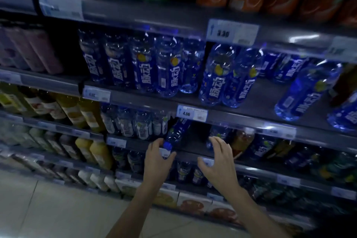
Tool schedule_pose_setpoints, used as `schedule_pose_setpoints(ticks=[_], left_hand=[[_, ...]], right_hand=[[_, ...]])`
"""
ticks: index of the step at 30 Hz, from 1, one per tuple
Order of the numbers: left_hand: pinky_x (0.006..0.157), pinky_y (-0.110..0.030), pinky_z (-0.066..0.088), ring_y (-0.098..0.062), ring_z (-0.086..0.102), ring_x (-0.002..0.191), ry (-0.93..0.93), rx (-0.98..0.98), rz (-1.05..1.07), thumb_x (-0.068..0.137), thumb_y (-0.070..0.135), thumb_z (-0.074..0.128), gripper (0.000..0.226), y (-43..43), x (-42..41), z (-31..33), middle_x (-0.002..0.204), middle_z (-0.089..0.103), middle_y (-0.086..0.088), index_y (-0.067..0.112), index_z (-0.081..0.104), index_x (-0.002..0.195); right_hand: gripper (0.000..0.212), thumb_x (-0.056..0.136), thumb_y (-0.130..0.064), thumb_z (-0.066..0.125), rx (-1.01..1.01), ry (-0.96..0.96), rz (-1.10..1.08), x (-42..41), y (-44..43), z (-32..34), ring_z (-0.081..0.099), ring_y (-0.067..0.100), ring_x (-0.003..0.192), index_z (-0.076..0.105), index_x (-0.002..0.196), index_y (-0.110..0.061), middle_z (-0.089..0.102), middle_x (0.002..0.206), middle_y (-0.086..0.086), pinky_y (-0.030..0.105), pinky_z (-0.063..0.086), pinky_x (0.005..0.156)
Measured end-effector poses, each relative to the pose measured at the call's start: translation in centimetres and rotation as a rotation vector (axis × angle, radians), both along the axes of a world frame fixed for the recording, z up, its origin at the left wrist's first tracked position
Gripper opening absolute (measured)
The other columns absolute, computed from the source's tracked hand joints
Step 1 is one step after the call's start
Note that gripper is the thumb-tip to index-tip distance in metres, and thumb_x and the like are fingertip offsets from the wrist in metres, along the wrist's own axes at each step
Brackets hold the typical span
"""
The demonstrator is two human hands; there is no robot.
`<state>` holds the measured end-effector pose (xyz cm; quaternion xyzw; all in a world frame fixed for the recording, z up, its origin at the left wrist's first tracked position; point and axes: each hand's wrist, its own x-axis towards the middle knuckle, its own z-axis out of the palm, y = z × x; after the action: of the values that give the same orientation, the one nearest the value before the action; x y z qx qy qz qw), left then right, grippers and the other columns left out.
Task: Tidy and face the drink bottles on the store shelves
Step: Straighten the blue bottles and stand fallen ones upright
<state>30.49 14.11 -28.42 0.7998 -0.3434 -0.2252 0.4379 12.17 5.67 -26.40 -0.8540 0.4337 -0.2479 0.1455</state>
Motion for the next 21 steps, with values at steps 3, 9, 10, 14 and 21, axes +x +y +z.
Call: schedule_pose_setpoints(ticks=[3,9,10,14,21], left_hand=[[0.089,-0.029,0.043,-0.01,0.046,0.109,-0.005,0.014,0.011,0.086,0.038,0.067,0.061,-1.6,0.5,-2.4,0.135,0.04,0.006,0.025,0.038,0.139],[0.083,-0.022,0.039,-0.013,0.043,0.096,-0.008,0.019,0.029,0.088,0.027,0.068,0.056,-4.6,1.3,-9.0,0.133,0.038,-0.006,0.017,0.04,0.135],[0.083,-0.023,0.039,-0.014,0.044,0.097,-0.009,0.021,0.036,0.088,0.027,0.068,0.056,-5.0,1.4,-10.1,0.135,0.037,-0.006,0.017,0.04,0.136],[0.092,-0.034,0.046,-0.025,0.051,0.113,0.019,-0.013,0.056,0.088,0.027,0.067,0.06,-6.4,1.7,-13.1,0.138,0.039,-0.007,0.014,0.038,0.138],[0.088,-0.031,0.051,-0.017,0.057,0.102,0.137,-0.168,0.161,0.087,0.025,0.069,0.048,-8.2,1.3,-14.4,0.122,0.055,-0.006,0.013,0.049,0.129]], right_hand=[[0.067,0.086,-0.043,0.065,0.061,0.019,-0.001,1.3,-0.7,-3.4,0.036,0.022,0.132,0.042,0.141,-0.013,0.044,0.141,0.003,0.043,0.031,0.112],[0.074,0.087,-0.055,0.057,0.219,0.078,-0.118,2.8,-4.2,-11.3,0.025,0.021,0.138,0.032,0.147,-0.019,0.032,0.15,0.0,0.039,0.028,0.113],[0.076,0.086,-0.057,0.056,0.226,0.096,-0.132,2.9,-4.7,-12.6,0.023,0.021,0.139,0.03,0.147,-0.02,0.03,0.151,0.0,0.039,0.027,0.114],[0.08,0.084,-0.062,0.054,0.185,0.19,-0.174,2.6,-6.4,-16.1,0.025,0.021,0.136,0.031,0.146,-0.018,0.032,0.15,0.002,0.042,0.024,0.115],[0.077,0.083,-0.065,0.052,0.042,0.225,-0.17,2.1,-6.6,-18.8,0.028,0.019,0.127,0.043,0.14,-0.013,0.044,0.138,0.005,0.042,0.021,0.116]])
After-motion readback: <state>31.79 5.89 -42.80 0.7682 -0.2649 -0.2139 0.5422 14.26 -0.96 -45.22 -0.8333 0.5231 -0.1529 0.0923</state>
